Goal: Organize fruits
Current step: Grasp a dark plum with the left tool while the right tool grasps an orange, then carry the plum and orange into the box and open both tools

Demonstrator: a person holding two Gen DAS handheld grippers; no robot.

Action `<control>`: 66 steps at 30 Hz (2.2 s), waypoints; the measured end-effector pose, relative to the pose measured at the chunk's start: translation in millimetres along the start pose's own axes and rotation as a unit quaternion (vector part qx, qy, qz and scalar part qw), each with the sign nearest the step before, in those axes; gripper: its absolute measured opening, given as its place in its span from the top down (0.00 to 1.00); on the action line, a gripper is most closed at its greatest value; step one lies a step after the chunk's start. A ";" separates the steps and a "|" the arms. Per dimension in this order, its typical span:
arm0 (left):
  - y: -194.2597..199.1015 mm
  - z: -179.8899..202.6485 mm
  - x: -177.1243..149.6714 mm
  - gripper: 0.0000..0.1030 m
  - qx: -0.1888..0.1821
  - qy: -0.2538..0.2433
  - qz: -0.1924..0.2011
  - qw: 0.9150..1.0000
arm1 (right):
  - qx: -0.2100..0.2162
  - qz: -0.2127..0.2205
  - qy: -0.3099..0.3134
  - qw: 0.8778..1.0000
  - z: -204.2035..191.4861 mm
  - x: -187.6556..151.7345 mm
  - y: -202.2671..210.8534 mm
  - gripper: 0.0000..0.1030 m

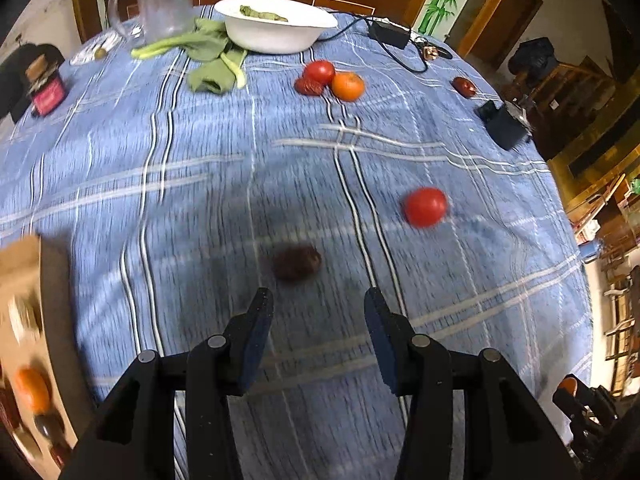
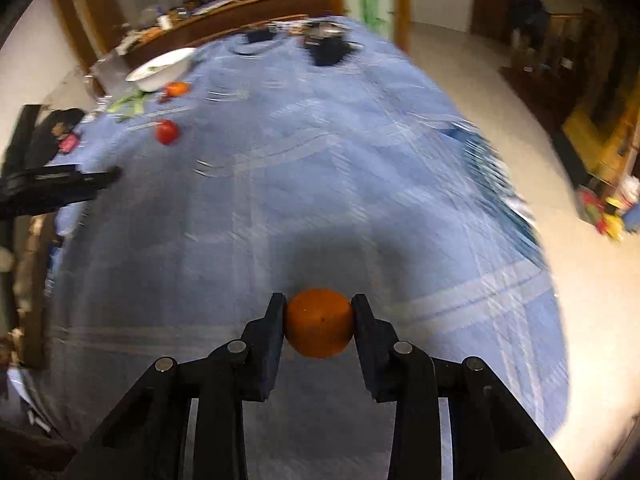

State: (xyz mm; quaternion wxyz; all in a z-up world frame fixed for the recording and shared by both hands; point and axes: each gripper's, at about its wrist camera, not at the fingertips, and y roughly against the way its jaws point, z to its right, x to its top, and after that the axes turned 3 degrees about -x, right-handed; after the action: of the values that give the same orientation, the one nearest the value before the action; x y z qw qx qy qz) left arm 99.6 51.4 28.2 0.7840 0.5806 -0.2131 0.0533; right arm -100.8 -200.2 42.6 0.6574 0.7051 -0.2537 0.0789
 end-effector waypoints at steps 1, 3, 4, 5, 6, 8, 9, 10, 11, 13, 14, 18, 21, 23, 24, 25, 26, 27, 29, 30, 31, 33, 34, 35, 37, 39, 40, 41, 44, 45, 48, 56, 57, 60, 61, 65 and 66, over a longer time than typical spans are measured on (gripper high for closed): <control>-3.6 -1.6 4.3 0.56 0.000 -0.003 0.002 1.000 | 0.011 -0.001 0.003 1.000 -7.3 7.0 -6.6 0.65; -11.0 -3.4 10.1 0.56 0.003 -0.009 0.004 1.000 | 0.031 -0.002 0.013 0.999 -24.5 22.1 -19.5 0.65; -14.6 -3.8 12.1 0.56 0.003 -0.014 0.004 1.000 | 0.038 -0.002 0.020 0.999 -33.1 28.8 -24.6 0.65; -16.1 -4.6 12.6 0.56 0.000 -0.019 0.005 1.000 | 0.043 -0.001 0.026 0.999 -40.1 31.7 -26.6 0.66; -16.2 -3.5 11.8 0.56 0.002 -0.029 0.011 1.000 | 0.049 0.001 0.037 0.998 -50.8 37.3 -30.6 0.66; -17.6 2.5 9.8 0.66 0.013 -0.056 0.017 0.998 | 0.054 0.002 0.051 0.997 -65.4 46.6 -37.0 0.66; -18.3 4.5 8.7 0.76 0.015 -0.063 0.017 0.998 | 0.057 0.003 0.057 0.997 -71.4 50.2 -40.0 0.66; -18.5 6.7 7.0 0.76 0.018 -0.071 0.016 0.997 | 0.061 0.002 0.060 0.996 -76.6 53.4 -42.5 0.66; -18.3 8.4 5.4 0.76 0.022 -0.076 0.017 0.997 | 0.066 0.001 0.062 0.996 -81.3 55.7 -44.4 0.66; -17.1 9.6 2.8 0.76 0.024 -0.077 0.016 0.997 | 0.070 0.000 0.064 0.996 -85.6 57.6 -46.4 0.66; -15.8 9.5 1.8 0.76 0.023 -0.074 0.016 0.997 | 0.074 0.000 0.064 0.995 -87.8 58.2 -46.3 0.65; 2.7 5.9 -2.6 0.76 0.015 -0.053 0.026 0.998 | 0.083 0.003 0.076 0.994 -98.6 61.3 -41.4 0.65; 24.6 1.9 -7.8 0.76 0.006 -0.037 0.042 0.998 | 0.093 0.006 0.085 0.992 -110.1 64.1 -36.3 0.65; 40.8 -3.3 -14.0 0.76 -0.001 -0.023 0.051 0.998 | 0.100 0.008 0.092 0.991 -118.5 66.4 -33.3 0.65; 49.0 -7.5 -18.0 0.76 -0.003 -0.015 0.055 0.998 | 0.106 0.010 0.099 0.989 -126.0 67.4 -30.8 0.65; 58.5 -14.2 -23.5 0.76 -0.005 -0.003 0.059 0.998 | 0.111 0.011 0.103 0.988 -131.1 67.8 -28.5 0.65; 66.2 -20.7 -28.1 0.76 -0.007 0.008 0.061 0.998 | 0.118 0.013 0.111 0.987 -140.5 68.5 -25.8 0.65; 74.5 -29.5 -34.5 0.76 -0.008 0.021 0.064 0.998 | 0.123 0.014 0.116 0.986 -146.4 69.4 -24.6 0.65; 92.4 -51.1 -50.0 0.76 -0.003 0.049 0.071 0.996 | 0.138 0.015 0.133 0.981 -167.0 69.8 -19.9 0.65; 101.5 -62.6 -58.8 0.76 0.001 0.063 0.072 0.995 | 0.148 0.015 0.142 0.979 -179.0 69.8 -17.4 0.65; 111.5 -77.4 -69.1 0.76 0.008 0.079 0.073 0.994 | 0.158 0.016 0.154 0.975 -193.7 68.7 -15.0 0.65; 128.1 -103.7 -87.0 0.75 0.028 0.106 0.074 0.991 | 0.180 0.014 0.180 0.967 -224.9 64.5 -9.7 0.65; 137.8 -120.4 -98.5 0.75 0.041 0.122 0.075 0.989 | 0.189 0.013 0.191 0.963 -237.0 61.5 -8.0 0.65; 144.7 -133.5 -107.8 0.75 0.051 0.135 0.074 0.987 | 0.198 0.011 0.204 0.959 -251.2 58.3 -6.2 0.65; 161.8 -164.2 -129.7 0.75 0.077 0.167 0.075 0.980 | 0.219 0.005 0.233 0.948 -284.3 46.4 -3.1 0.65; 174.3 -188.5 -148.4 0.75 0.092 0.192 0.075 0.974 | 0.239 -0.006 0.260 0.936 -317.3 33.4 -1.8 0.65; 179.5 -201.4 -157.8 0.75 0.101 0.205 0.072 0.971 | 0.246 -0.012 0.270 0.931 -330.0 27.2 -2.4 0.65; 182.5 -211.8 -164.1 0.75 0.108 0.214 0.069 0.968 | 0.251 -0.019 0.283 0.926 -344.7 19.2 -4.2 0.65; 183.7 -237.0 -177.5 0.75 0.120 0.234 0.050 0.963 | 0.255 -0.036 0.308 0.916 -373.6 1.3 -11.6 0.64; 181.8 -242.3 -180.4 0.75 0.122 0.235 0.044 0.963 | 0.254 -0.044 0.315 0.913 -383.1 -5.5 -15.7 0.64; 175.7 -246.9 -180.8 0.75 0.126 0.225 0.032 0.966 | 0.247 -0.054 0.330 0.910 -399.3 -19.5 -22.7 0.64; 156.2 -243.9 -178.4 0.75 0.126 0.191 0.007 0.974 | 0.223 -0.064 0.342 0.911 -413.1 -37.7 -31.9 0.64; 155.1 -243.7 -177.6 0.75 0.126 0.189 0.006 0.974 | 0.220 -0.065 0.340 0.912 -413.9 -38.4 -33.9 0.64; 152.1 -243.9 -174.6 0.75 0.126 0.185 0.003 0.975 | 0.214 -0.067 0.334 0.915 -414.5 -39.3 -39.5 0.64; 152.1 -243.6 -173.9 0.75 0.127 0.184 0.003 0.975 | 0.212 -0.068 0.333 0.916 -414.4 -39.7 -41.8 0.64; 154.2 -245.1 -170.3 0.73 0.126 0.181 0.005 0.975 | 0.206 -0.066 0.330 0.919 -415.0 -41.8 -46.1 0.64; 155.6 -245.0 -169.7 0.71 0.127 0.181 0.006 0.975 | 0.206 -0.066 0.329 0.919 -415.4 -42.0 -47.3 0.64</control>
State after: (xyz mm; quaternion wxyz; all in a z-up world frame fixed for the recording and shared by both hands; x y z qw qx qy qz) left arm -38.5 357.7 41.5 0.7290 0.6550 -0.0632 0.1888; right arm -22.7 212.5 33.1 0.5481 0.7743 0.0462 0.3129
